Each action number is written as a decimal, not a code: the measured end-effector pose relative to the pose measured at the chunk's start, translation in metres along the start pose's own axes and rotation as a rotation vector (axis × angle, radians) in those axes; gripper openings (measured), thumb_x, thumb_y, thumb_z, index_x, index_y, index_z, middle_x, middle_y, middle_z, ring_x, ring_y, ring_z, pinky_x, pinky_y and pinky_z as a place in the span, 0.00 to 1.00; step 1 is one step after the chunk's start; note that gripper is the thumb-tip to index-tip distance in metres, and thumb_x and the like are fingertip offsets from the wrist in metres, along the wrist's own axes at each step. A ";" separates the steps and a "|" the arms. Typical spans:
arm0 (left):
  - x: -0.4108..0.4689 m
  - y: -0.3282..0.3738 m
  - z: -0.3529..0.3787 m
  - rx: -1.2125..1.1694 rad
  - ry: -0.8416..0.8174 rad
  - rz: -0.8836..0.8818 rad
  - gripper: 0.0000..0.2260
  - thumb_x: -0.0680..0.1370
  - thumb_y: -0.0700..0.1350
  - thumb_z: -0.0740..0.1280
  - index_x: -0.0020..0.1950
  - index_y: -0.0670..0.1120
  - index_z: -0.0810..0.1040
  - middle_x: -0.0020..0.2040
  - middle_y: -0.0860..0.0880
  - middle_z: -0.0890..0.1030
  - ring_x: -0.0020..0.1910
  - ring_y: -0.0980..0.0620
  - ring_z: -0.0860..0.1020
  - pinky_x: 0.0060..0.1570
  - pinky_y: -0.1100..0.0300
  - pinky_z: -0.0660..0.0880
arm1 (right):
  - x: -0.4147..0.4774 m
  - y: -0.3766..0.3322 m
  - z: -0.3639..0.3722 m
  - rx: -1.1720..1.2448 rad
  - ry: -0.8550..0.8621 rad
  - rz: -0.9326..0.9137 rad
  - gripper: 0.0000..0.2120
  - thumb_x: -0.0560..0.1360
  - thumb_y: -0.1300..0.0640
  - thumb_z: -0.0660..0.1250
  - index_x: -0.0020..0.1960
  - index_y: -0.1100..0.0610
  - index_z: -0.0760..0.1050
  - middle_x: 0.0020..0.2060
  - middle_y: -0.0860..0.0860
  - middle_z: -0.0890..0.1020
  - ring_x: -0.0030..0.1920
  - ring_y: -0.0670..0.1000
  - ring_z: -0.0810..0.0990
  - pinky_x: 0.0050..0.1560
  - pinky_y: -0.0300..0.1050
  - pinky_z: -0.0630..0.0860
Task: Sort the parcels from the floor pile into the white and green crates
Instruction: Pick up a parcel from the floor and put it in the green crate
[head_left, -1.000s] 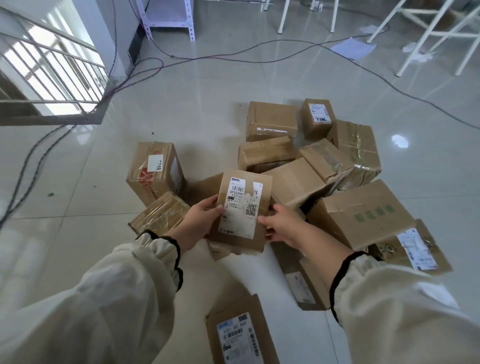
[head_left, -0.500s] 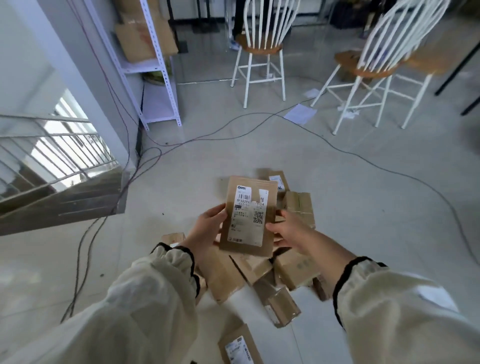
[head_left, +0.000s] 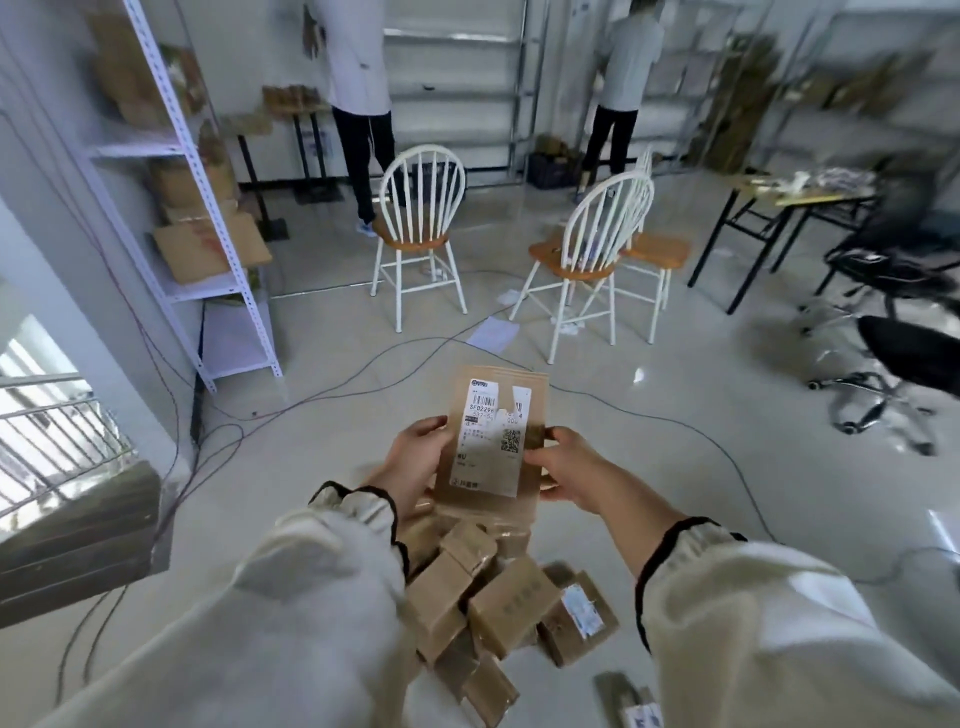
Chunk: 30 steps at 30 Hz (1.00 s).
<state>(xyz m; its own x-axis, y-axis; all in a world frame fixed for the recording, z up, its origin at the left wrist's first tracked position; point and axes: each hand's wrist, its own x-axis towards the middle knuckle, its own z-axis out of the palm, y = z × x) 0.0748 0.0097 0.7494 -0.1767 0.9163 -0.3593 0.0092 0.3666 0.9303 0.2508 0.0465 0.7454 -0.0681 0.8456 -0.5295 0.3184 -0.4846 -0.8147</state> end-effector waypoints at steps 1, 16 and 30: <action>-0.003 0.006 0.009 0.009 -0.008 0.012 0.08 0.79 0.43 0.62 0.54 0.51 0.78 0.44 0.48 0.82 0.40 0.49 0.78 0.34 0.62 0.70 | -0.006 0.001 -0.008 0.016 0.025 0.000 0.25 0.76 0.61 0.66 0.71 0.56 0.63 0.56 0.57 0.79 0.52 0.58 0.80 0.56 0.57 0.77; -0.097 0.044 0.258 0.158 -0.752 0.097 0.09 0.80 0.44 0.61 0.56 0.55 0.77 0.48 0.50 0.82 0.45 0.47 0.79 0.36 0.58 0.73 | -0.210 0.099 -0.200 0.345 0.819 0.044 0.23 0.74 0.63 0.63 0.68 0.53 0.68 0.55 0.57 0.81 0.53 0.58 0.81 0.52 0.53 0.80; -0.415 -0.058 0.411 0.439 -1.637 0.107 0.11 0.79 0.46 0.62 0.61 0.47 0.77 0.45 0.47 0.82 0.44 0.45 0.79 0.41 0.54 0.74 | -0.543 0.283 -0.171 0.686 1.578 0.243 0.12 0.75 0.61 0.67 0.58 0.54 0.74 0.47 0.52 0.82 0.45 0.52 0.82 0.46 0.51 0.81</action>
<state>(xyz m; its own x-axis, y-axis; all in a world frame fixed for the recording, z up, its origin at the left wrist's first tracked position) 0.5518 -0.3261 0.8148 0.9663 0.0292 -0.2558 0.2540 0.0530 0.9657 0.5392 -0.5117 0.8430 0.9618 -0.0702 -0.2646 -0.2737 -0.2685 -0.9236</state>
